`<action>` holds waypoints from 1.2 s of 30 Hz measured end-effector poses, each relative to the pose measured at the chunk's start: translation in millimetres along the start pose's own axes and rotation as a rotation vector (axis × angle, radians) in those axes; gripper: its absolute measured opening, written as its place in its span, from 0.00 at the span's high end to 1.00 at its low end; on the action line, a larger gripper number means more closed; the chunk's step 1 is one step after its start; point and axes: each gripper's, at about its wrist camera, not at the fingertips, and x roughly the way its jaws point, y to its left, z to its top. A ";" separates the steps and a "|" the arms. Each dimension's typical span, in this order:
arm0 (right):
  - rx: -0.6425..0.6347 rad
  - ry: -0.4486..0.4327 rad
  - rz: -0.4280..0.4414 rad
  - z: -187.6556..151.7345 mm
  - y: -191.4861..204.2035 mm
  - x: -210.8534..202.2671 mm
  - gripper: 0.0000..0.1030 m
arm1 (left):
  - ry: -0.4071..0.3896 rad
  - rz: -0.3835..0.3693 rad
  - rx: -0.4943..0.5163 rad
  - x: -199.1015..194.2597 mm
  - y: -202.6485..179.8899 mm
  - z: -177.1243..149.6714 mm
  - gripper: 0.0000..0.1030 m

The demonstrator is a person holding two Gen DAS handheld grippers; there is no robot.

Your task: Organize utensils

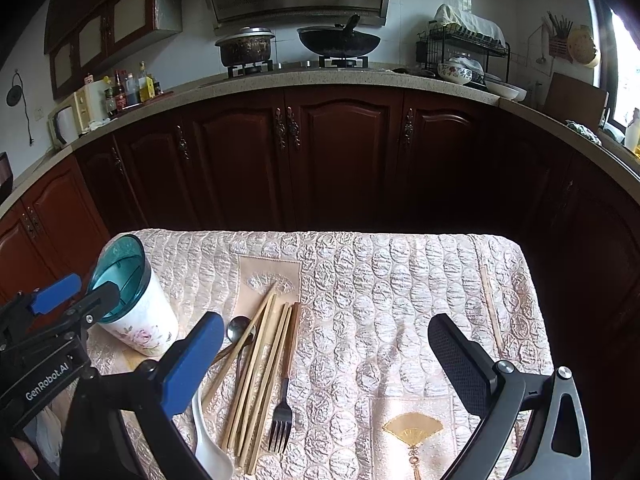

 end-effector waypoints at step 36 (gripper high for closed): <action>-0.010 0.111 0.037 -17.0 -9.3 56.1 0.00 | 0.072 0.042 0.066 41.7 -12.9 -0.2 0.39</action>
